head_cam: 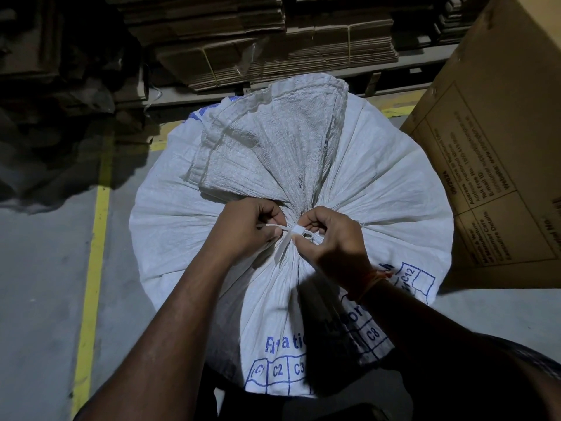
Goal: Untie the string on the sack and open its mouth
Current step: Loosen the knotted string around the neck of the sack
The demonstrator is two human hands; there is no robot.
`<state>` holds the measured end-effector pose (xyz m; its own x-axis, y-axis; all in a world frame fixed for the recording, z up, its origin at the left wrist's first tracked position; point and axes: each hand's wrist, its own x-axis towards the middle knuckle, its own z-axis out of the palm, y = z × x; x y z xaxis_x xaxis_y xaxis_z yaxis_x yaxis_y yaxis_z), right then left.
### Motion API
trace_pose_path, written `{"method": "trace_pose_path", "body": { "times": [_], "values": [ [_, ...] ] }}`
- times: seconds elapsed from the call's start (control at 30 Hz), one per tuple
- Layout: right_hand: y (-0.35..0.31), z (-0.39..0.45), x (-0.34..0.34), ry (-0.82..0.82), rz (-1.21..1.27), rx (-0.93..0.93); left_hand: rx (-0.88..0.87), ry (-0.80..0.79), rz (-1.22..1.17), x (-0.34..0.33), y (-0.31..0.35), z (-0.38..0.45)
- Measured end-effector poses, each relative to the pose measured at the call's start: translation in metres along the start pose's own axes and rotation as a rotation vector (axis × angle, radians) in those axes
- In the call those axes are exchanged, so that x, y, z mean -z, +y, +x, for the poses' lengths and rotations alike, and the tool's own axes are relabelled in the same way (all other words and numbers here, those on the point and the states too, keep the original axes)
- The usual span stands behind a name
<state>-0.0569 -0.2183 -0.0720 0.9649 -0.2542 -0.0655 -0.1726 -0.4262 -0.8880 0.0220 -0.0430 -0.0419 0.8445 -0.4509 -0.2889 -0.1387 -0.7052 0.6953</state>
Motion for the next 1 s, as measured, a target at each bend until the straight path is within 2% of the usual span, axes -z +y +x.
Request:
{"method": "trace_pose_path", "body": {
  "times": [1.0],
  "values": [
    [-0.0015, -0.0012, -0.0016, 0.021, -0.029, -0.011, -0.015, 0.001, 0.008, -0.0058, 0.0049, 0.0001]
  ]
}}
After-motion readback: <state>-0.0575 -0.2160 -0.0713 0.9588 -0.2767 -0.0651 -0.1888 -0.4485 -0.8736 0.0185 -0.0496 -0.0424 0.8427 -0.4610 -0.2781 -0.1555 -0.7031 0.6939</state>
